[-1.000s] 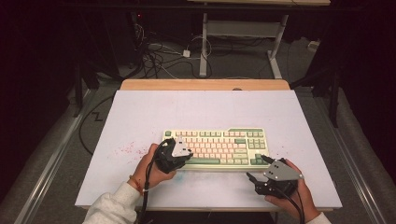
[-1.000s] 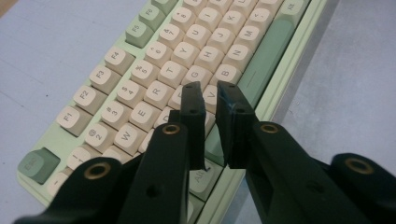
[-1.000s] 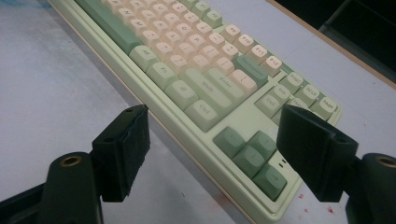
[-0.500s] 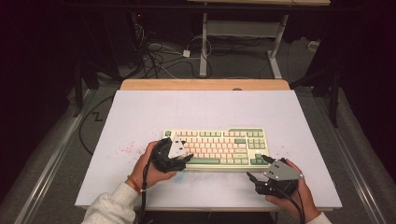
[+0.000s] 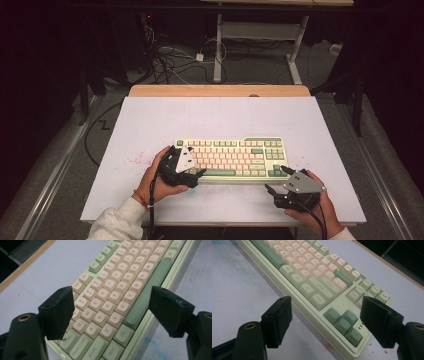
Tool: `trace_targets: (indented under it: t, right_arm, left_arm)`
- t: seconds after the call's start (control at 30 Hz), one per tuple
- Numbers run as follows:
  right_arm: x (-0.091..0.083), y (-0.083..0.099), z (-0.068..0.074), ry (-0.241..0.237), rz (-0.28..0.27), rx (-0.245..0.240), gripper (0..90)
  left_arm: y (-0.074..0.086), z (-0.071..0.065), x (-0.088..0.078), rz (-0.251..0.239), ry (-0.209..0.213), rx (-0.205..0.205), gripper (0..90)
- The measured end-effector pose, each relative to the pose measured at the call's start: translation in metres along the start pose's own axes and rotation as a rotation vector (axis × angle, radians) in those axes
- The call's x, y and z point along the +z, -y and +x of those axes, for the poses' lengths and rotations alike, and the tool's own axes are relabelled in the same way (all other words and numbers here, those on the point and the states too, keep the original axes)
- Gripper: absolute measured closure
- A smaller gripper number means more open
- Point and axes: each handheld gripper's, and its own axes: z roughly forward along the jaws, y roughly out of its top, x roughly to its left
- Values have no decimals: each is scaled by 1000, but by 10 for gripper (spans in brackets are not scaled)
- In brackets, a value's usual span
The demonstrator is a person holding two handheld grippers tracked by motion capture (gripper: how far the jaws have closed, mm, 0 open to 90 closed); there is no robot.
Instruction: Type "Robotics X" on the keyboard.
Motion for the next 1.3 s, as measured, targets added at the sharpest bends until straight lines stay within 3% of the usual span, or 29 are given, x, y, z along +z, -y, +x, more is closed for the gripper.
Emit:
trace_targets:
  t: [0.47,1.03,1.3]
  right_arm:
    - [-1,0,-2,4,-4,13,259]
    - [-2,-1,-6,3,-10,32,267]
    - [-3,-5,-9,-12,-13,60,322]
  left_arm:
    - [18,-3,-11,0,-41,33,196]
    - [36,-3,-19,7,-55,14,194]
    - [43,-2,-22,19,-60,6,193]
